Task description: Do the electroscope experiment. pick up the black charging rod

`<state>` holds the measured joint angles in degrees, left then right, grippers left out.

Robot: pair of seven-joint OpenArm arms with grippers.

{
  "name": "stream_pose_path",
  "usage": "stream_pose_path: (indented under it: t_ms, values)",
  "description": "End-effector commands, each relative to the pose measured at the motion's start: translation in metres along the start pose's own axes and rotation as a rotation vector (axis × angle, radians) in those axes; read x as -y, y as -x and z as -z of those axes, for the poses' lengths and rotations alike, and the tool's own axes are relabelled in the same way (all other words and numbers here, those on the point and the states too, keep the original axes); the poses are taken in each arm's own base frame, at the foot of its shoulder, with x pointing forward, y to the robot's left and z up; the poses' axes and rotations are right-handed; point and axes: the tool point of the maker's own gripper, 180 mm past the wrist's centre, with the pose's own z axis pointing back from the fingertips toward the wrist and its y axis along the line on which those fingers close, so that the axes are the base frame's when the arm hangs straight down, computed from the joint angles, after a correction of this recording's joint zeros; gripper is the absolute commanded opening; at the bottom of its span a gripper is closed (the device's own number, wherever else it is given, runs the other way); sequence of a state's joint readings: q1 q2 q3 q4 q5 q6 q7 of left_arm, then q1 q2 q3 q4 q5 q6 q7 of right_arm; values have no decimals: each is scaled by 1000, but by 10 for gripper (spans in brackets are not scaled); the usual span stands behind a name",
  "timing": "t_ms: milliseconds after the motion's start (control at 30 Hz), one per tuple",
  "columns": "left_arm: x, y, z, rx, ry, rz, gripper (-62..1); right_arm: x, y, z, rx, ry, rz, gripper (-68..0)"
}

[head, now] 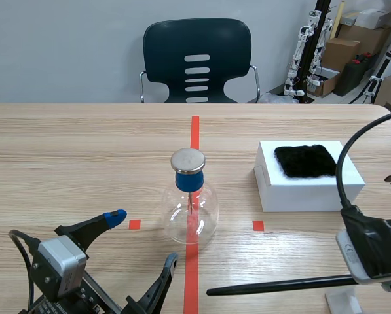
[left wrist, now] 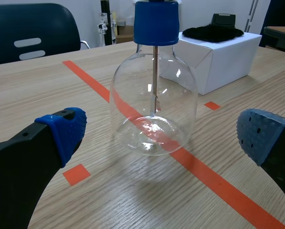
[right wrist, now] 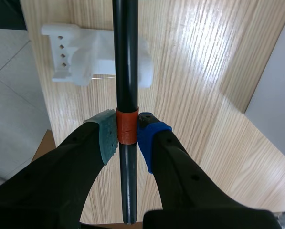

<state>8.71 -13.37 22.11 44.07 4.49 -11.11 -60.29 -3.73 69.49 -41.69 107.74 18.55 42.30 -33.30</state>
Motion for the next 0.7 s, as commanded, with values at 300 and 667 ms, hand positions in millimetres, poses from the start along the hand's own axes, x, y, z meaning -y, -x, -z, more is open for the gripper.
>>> stream_pose_path:
  t_ms: [300, 667]
  values:
    - [2, -8, 3, 38, 3, -6, 14, 2, 10, -33, 95, -6, -87, -658]
    - [2, -8, 3, 38, 3, -6, 14, 3, 2, -33, 142, 2, -121, -658]
